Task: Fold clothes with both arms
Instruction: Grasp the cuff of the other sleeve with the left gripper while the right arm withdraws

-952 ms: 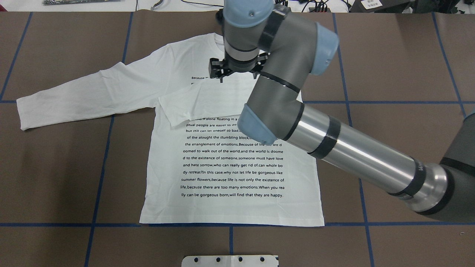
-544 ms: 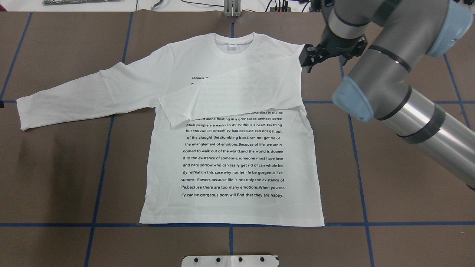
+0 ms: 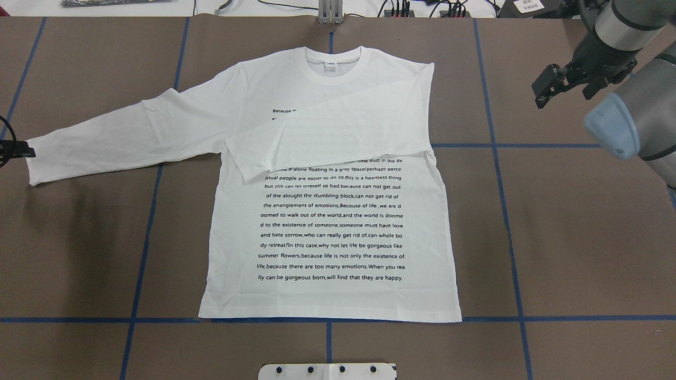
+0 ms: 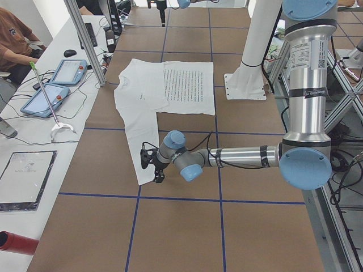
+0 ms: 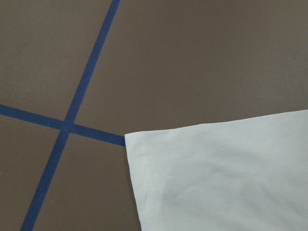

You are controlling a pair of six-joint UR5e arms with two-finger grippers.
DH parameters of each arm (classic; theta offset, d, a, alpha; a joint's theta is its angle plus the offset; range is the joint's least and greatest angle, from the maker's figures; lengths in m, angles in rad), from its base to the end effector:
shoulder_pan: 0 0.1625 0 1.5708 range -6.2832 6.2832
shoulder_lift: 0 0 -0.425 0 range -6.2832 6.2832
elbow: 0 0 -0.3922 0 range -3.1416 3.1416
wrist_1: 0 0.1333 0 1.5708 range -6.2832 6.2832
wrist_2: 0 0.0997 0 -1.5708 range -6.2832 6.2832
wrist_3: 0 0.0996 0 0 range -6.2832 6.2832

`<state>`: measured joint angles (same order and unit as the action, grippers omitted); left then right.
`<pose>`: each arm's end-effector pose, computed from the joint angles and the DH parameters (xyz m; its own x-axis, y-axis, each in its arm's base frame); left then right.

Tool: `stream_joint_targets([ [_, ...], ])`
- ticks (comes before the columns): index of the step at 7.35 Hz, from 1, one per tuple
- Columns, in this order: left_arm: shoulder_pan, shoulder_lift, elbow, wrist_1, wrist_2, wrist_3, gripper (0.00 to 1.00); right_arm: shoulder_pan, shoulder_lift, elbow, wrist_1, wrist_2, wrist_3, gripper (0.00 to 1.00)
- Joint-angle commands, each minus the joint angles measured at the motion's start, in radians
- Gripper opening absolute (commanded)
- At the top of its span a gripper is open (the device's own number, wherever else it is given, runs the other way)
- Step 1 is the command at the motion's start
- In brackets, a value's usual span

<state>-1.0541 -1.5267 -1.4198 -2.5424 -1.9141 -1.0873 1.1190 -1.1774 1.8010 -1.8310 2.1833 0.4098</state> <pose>0.1617 -0.4865 0.6602 0.6385 -0.2375 -0.7321 0.4579 0.8818 0.1132 -0.1950 -0.5761 0.3667 0.7559 -0.1612 0.6345 0.1165 0.9869 0.1119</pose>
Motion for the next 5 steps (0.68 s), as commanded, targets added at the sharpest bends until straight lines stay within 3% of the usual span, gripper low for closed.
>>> stream_joint_targets([
  [1,0.008,-0.029,0.048,0.007,0.02,0.046,0.99,0.03,-0.047,0.021,-0.001,0.009,-0.031,1.0],
  [5,0.044,-0.035,0.078,-0.001,0.02,0.046,0.94,0.038,-0.044,0.02,-0.001,0.009,-0.043,1.0],
])
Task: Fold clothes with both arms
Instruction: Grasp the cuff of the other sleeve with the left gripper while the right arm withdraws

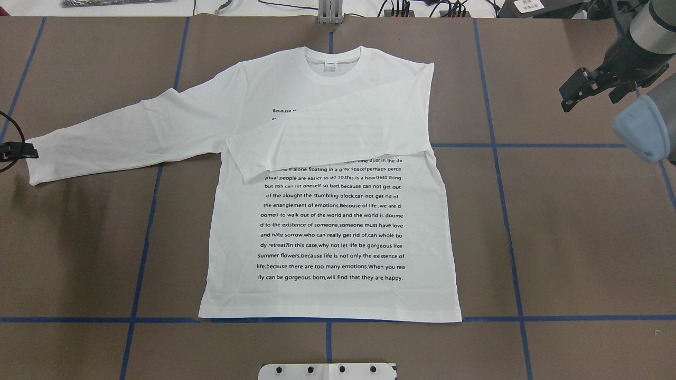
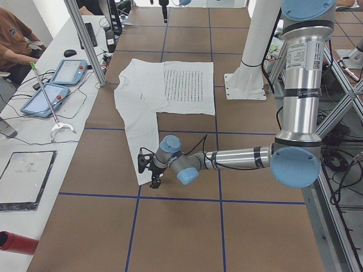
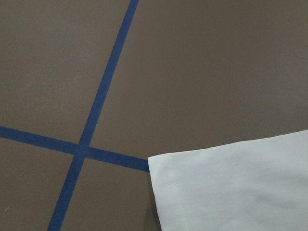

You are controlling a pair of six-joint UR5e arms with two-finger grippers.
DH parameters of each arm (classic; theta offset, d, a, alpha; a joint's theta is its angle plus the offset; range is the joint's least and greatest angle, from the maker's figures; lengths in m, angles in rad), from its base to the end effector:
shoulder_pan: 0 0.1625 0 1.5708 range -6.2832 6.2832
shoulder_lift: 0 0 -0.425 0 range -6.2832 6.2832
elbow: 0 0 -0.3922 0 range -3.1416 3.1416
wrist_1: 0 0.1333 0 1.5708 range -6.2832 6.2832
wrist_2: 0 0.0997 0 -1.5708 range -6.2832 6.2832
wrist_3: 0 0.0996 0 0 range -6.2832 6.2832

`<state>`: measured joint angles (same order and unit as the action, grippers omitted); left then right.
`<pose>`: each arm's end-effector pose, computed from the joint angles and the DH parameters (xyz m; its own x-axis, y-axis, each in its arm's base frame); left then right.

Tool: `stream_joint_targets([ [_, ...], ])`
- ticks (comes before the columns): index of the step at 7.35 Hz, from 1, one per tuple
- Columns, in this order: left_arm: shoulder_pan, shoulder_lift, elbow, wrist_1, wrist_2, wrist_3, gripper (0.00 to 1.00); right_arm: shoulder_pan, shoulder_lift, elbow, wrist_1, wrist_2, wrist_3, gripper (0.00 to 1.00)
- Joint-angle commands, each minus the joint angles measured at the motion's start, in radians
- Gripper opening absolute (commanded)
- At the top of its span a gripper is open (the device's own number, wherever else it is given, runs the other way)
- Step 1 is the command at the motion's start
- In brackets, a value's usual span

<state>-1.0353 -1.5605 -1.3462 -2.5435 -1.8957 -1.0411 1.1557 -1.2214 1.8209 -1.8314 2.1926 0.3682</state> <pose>0.1751 -0.4941 0.6815 0.6823 -0.2115 -0.6998 0.4180 0.8982 0.1361 -0.1691 -0.5705 0.3837 0.7580 -0.1605 0.6322 0.1152 0.9870 0.1124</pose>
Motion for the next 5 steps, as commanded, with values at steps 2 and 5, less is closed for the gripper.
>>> stream_joint_targets([
  [2,0.029,-0.003,0.009,0.0,0.001,0.001,0.88,0.001,0.0,0.0,0.0,0.018,0.0,1.0],
  [5,0.029,-0.003,0.009,-0.004,-0.002,0.0,0.72,0.001,-0.003,0.002,0.0,0.029,0.006,1.0],
])
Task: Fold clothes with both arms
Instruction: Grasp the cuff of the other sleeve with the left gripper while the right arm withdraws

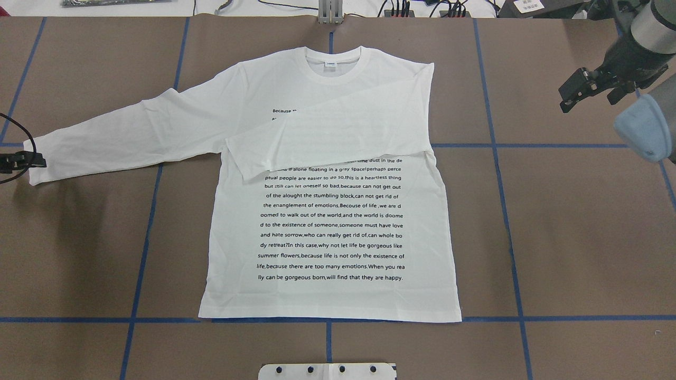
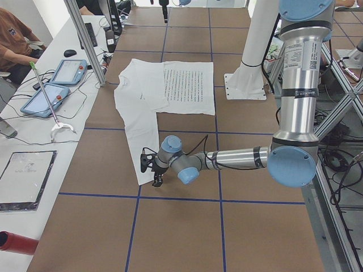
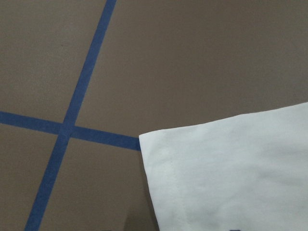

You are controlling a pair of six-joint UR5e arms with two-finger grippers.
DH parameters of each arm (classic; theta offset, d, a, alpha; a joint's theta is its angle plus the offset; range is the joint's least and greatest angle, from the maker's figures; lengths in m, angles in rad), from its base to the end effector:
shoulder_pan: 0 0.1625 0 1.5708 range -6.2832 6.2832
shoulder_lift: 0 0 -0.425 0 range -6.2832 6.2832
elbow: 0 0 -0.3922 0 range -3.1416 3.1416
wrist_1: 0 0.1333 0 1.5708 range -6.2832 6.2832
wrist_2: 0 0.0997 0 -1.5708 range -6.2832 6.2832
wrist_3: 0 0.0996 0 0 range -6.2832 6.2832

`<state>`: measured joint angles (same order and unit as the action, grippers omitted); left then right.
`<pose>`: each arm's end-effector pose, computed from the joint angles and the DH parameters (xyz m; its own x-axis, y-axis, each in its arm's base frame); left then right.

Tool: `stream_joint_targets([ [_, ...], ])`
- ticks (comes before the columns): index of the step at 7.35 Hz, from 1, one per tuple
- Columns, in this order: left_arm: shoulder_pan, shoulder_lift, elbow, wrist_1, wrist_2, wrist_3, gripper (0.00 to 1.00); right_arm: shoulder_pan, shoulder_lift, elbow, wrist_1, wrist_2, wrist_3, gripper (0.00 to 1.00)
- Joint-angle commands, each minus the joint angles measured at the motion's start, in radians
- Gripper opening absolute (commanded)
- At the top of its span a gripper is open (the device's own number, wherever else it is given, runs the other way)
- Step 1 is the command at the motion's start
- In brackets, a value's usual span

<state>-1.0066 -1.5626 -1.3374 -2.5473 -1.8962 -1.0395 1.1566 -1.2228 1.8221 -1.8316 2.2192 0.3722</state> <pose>0.1894 -0.4891 0.6845 0.6896 -0.1920 -0.6983 0.3905 0.9106 0.1352 -0.1702 -0.5688 0.3826 0.7426 -0.1558 0.6514 0.1176 0.9878 0.1022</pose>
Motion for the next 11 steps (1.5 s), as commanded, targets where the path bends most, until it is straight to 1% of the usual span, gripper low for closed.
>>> stream_joint_targets([
  [1,0.0,-0.008,0.004,-0.001,-0.001,-0.002,0.68,0.0,-0.001,0.002,0.0,0.005,0.002,1.0],
  [4,0.0,-0.016,0.012,-0.001,-0.003,-0.004,0.67,0.0,-0.004,0.014,0.002,0.001,0.007,1.0],
  [6,0.0,-0.016,0.012,-0.001,-0.003,-0.007,0.64,0.002,-0.004,0.023,0.0,0.002,0.007,1.0],
  [9,0.0,-0.016,0.018,-0.001,-0.004,-0.016,0.63,0.0,-0.004,0.023,0.0,0.002,0.007,1.0],
  [10,0.0,-0.016,0.017,-0.001,-0.006,-0.017,0.52,0.002,-0.006,0.025,0.0,0.002,0.007,1.0],
  [11,0.0,-0.016,0.018,-0.001,-0.006,-0.017,0.48,0.002,-0.009,0.028,0.0,0.003,0.007,1.0],
])
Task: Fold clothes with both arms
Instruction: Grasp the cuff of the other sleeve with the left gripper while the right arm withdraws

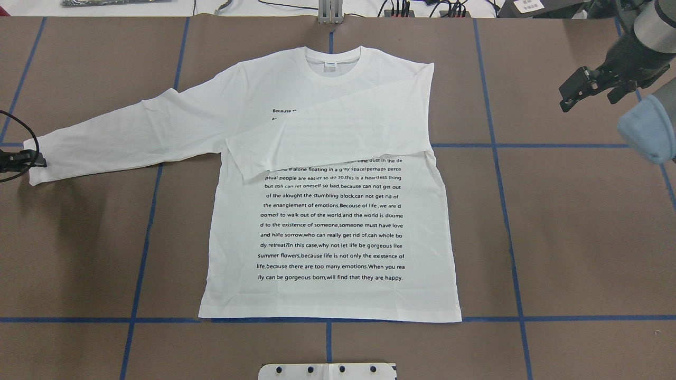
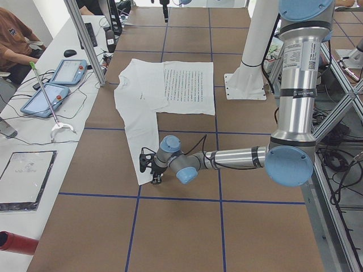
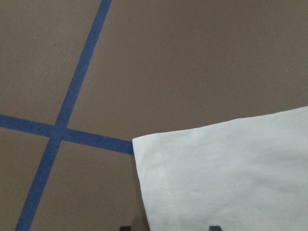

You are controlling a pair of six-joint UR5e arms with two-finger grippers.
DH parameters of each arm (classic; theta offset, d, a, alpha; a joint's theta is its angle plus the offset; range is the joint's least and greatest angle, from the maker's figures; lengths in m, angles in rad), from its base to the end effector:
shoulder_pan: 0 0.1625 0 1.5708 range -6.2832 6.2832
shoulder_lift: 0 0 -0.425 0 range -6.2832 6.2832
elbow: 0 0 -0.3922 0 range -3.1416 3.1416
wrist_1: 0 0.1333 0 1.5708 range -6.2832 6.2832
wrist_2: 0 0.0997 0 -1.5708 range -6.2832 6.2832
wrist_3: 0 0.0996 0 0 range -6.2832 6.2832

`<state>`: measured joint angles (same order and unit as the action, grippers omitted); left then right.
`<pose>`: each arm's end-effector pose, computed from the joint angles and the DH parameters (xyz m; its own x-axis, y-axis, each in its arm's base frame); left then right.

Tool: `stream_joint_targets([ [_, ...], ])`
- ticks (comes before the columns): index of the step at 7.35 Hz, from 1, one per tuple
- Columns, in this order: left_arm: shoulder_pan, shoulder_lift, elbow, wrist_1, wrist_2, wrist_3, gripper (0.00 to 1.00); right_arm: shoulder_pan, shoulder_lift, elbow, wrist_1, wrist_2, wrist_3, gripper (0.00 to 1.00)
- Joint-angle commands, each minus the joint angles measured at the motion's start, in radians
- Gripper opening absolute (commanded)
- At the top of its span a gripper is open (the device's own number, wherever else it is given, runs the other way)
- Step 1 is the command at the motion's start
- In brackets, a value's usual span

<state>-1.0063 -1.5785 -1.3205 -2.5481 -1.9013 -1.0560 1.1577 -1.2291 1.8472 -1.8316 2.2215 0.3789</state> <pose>0.1935 -0.4943 0.6848 0.6817 -0.2060 -0.7020 0.3988 0.9091 0.1205 -0.1673 -0.5634 0.3750 0.7371 -0.1596 0.6566 0.1113 0.9871 0.1150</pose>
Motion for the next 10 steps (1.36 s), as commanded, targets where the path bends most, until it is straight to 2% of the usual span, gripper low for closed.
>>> stream_joint_targets([
  [1,0.0,0.0,-0.003,0.0,-0.002,-0.002,0.36,0.0,-0.004,0.007,0.0,0.0,0.0,1.0],
  [4,0.0,-0.015,-0.031,0.011,-0.007,-0.054,0.0,0.0,-0.001,0.007,0.0,0.0,-0.002,1.0],
  [5,0.0,-0.02,-0.032,0.012,-0.021,-0.056,0.0,0.0,0.0,0.007,0.0,0.0,-0.002,1.0],
  [6,0.0,-0.02,-0.058,0.014,-0.074,-0.058,0.0,0.003,-0.001,0.007,0.0,0.001,-0.005,1.0],
  [8,-0.005,-0.018,-0.171,0.076,-0.104,-0.058,0.0,0.019,-0.086,0.056,0.002,0.003,-0.015,1.0],
  [10,-0.002,-0.093,-0.373,0.377,-0.104,-0.058,0.0,0.02,-0.173,0.112,0.012,0.0,-0.017,1.0],
])
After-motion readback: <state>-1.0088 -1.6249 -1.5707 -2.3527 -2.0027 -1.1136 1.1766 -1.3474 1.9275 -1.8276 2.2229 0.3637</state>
